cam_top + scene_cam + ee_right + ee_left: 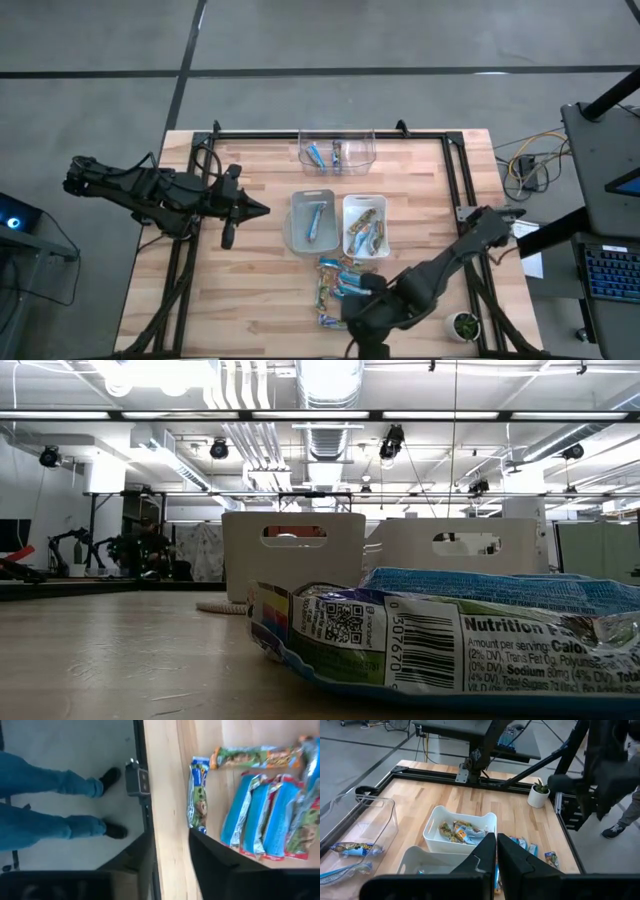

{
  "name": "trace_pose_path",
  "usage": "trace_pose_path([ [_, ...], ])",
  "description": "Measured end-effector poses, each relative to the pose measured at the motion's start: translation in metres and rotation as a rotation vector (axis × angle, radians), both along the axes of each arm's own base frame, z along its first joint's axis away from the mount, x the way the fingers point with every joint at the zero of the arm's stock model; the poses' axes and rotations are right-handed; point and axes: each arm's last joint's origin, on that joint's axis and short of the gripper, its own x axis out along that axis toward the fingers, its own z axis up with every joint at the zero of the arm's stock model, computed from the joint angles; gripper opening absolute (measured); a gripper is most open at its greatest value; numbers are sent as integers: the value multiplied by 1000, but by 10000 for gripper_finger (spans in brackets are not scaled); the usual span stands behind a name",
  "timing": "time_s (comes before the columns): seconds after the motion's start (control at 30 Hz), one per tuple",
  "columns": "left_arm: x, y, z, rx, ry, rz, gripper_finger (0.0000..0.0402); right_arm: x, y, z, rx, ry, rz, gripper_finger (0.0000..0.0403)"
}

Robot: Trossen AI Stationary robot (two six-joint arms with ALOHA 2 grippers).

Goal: Pick and place Granola Bars by type
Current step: Put the blue granola bar into the transparent bin

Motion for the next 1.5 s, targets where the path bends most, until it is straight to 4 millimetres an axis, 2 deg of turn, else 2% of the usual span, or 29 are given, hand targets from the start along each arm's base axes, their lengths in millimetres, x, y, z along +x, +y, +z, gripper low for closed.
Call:
trace_pose_path([
  [0.27,0,0,-1,-1,7,0,0,16,2,-27,14,88,14,215],
  [0.5,0,0,-1,-12,9,3,0,29,4,-50,2,120,55,258],
  [0.83,-1,0,-2,-11,18,4,0,51,1,-86,-34,152,61,265],
  [1.5,-1,0,-2,-15,21,7,0,69,8,-144,-64,225,71,253],
])
